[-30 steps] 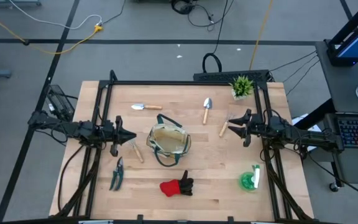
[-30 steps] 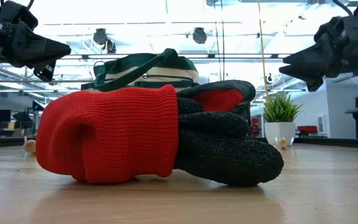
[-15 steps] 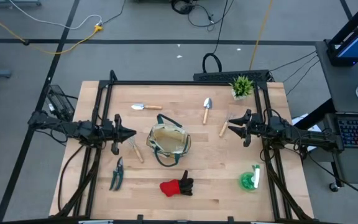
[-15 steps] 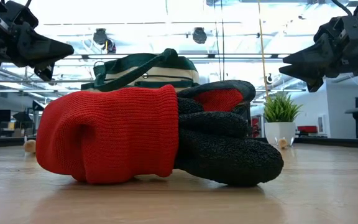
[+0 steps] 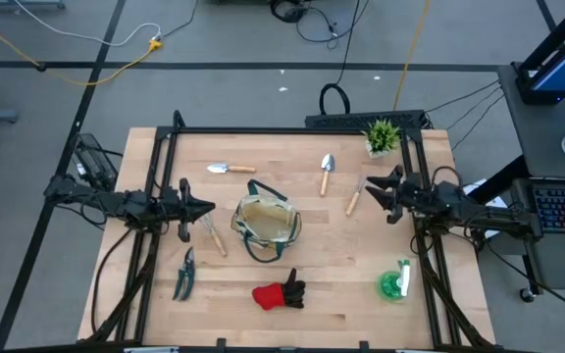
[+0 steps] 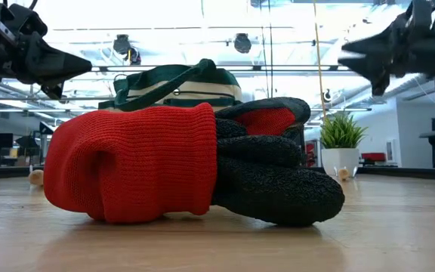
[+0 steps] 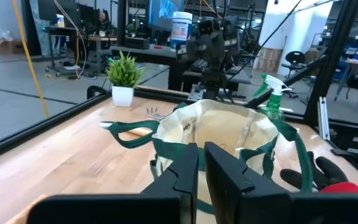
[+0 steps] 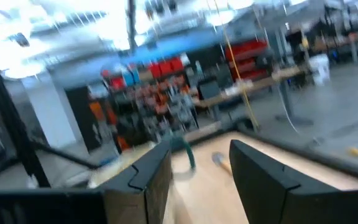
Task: Pick & Place Garden tools in Gardening bag
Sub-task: Put the green spray bottle into the brown gardening bag
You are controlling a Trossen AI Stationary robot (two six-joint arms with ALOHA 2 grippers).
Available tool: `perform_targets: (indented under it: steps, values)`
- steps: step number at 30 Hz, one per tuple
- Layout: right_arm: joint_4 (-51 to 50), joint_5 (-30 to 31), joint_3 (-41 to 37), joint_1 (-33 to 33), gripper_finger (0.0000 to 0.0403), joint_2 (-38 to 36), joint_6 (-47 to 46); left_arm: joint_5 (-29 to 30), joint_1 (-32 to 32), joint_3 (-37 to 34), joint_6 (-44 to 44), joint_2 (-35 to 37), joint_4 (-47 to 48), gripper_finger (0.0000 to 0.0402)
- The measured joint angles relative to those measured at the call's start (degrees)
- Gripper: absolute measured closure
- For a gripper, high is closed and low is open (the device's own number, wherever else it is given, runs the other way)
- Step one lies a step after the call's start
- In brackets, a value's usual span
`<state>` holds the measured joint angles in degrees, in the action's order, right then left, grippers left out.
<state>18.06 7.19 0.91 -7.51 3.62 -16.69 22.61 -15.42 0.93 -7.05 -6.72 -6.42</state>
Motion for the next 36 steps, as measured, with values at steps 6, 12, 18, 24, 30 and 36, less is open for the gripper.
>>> perform_targets:
  steps: [6,12,18,24,30,36]
  values:
    - [15.2,-6.61,0.13,0.02,0.0248,-0.02,2.48,0.0,0.0,0.0,0.7,-0.02,1.41,0.0371]
    - [13.11,-5.66,3.86,0.02,0.0248,1.34,5.65,-0.02,0.0,0.0,0.57,0.0,1.41,0.0371]
    - [10.41,-6.83,11.83,0.13,0.0248,9.86,7.09,-0.02,0.01,0.0,0.77,0.0,1.54,0.0371]
    - [5.18,-12.28,20.68,0.35,0.0248,22.71,7.39,-0.04,0.0,0.0,0.74,-0.02,1.87,0.0371]
    - [-5.25,-14.97,32.25,3.16,0.0248,34.71,11.55,-0.06,0.01,0.0,0.74,0.0,1.94,0.0371]
    - [-10.15,-14.97,41.23,8.52,0.0248,42.47,18.1,-0.09,0.0,0.0,0.72,0.0,1.95,0.0371]
